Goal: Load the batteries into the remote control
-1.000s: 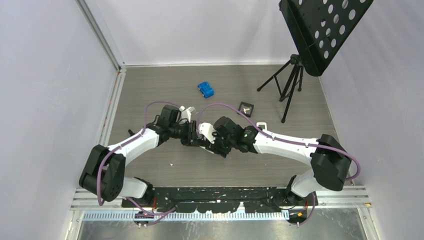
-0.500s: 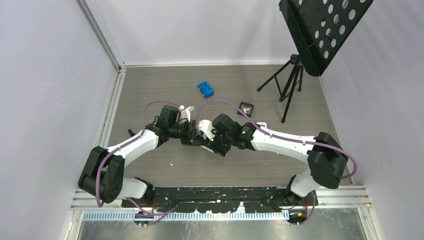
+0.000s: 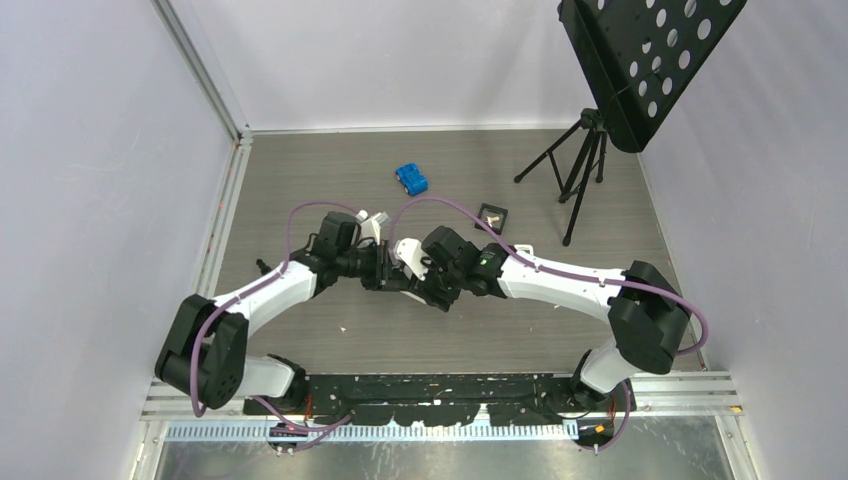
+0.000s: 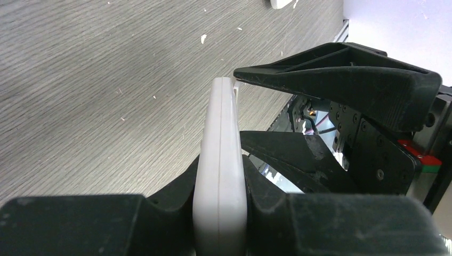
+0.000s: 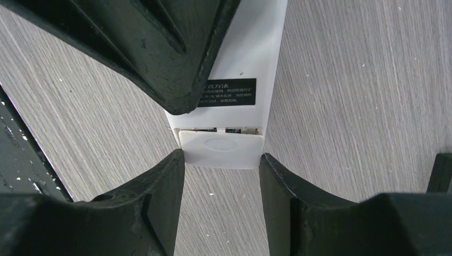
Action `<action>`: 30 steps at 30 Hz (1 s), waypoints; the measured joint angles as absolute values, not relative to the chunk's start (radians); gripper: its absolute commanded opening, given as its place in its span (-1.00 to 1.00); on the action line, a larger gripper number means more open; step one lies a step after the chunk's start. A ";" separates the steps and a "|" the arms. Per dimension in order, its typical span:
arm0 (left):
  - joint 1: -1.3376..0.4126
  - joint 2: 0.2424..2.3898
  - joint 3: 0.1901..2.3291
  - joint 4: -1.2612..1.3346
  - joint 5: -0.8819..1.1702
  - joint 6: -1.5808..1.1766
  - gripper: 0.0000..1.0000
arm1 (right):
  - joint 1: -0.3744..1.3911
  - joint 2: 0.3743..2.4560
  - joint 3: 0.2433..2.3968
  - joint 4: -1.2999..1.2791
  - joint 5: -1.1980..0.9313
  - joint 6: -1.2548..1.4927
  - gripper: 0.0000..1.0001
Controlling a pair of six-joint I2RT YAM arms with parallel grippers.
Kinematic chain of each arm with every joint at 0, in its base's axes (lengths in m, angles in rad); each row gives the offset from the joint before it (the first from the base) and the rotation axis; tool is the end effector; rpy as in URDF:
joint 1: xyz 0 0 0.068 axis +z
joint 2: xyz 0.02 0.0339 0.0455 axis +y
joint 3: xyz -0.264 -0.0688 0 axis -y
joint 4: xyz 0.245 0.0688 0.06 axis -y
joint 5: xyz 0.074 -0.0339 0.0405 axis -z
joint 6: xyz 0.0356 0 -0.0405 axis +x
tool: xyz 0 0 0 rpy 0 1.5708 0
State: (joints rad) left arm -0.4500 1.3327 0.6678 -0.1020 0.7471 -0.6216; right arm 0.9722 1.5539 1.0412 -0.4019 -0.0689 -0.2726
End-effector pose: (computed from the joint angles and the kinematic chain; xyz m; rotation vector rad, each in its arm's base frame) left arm 0.2233 -0.1347 0.1966 0.1986 2.4993 -1.3702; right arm 0.1813 0.2701 0.2228 -1.4945 2.0320 0.3759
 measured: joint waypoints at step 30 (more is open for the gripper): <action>-0.474 1.312 0.669 -0.102 0.743 -0.620 -1.00 | 0.946 1.585 1.132 -0.538 -0.129 -0.331 0.09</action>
State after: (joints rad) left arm -0.4744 1.3121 0.6689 -0.1017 0.7425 -0.6205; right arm 0.9459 1.5848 1.1324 -0.5385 -0.1287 -0.3309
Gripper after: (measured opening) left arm 0.223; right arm 0.549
